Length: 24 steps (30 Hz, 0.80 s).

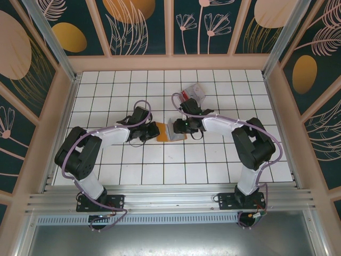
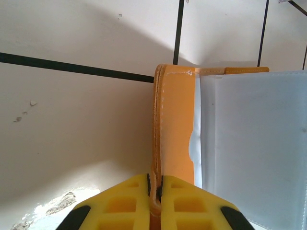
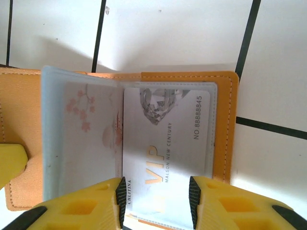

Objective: Put the credit cards into the card holder

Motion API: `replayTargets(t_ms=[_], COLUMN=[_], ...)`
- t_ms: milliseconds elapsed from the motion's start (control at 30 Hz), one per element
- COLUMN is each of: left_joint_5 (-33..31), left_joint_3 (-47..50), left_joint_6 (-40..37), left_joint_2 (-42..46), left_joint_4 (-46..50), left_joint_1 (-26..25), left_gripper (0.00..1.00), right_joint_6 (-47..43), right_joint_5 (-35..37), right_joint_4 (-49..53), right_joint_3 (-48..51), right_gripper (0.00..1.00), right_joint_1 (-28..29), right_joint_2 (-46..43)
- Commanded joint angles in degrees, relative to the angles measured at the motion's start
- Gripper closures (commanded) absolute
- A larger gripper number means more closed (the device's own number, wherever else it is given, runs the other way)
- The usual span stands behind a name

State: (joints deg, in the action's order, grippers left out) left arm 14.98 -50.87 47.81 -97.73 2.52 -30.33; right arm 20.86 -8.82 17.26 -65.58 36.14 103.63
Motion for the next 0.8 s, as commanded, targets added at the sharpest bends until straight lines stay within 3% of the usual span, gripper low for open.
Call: replayTargets(t_ms=[0,333,633,767], left_joint_5=[0.40,0.75,1.07,1.01], left_joint_3=[0.48,0.82,0.84,1.04], left_joint_6=[-0.38,-0.17,-0.17,-0.22], left_joint_2=[-0.09,-0.09,-0.13,-0.14], left_joint_4=[-0.99,-1.74,-2.34,-2.52], left_joint_1=[-0.08,-0.07,-0.05,-0.08], left_gripper=[1.00,1.00,1.00,1.00], right_joint_6=[-2.00,-3.17,-5.87,-6.84], right_joint_5=[5.00,9.41,17.89,17.44], right_joint_4=[3.92,6.50,11.18,11.64], right_joint_3=[-2.63,-5.18,-9.97,-10.81], right_gripper=[0.58,0.58,0.58,0.58], right_joint_1=[0.83,2.65,4.99,4.93], right_joint_2=[-1.55,-0.75,2.50,3.77])
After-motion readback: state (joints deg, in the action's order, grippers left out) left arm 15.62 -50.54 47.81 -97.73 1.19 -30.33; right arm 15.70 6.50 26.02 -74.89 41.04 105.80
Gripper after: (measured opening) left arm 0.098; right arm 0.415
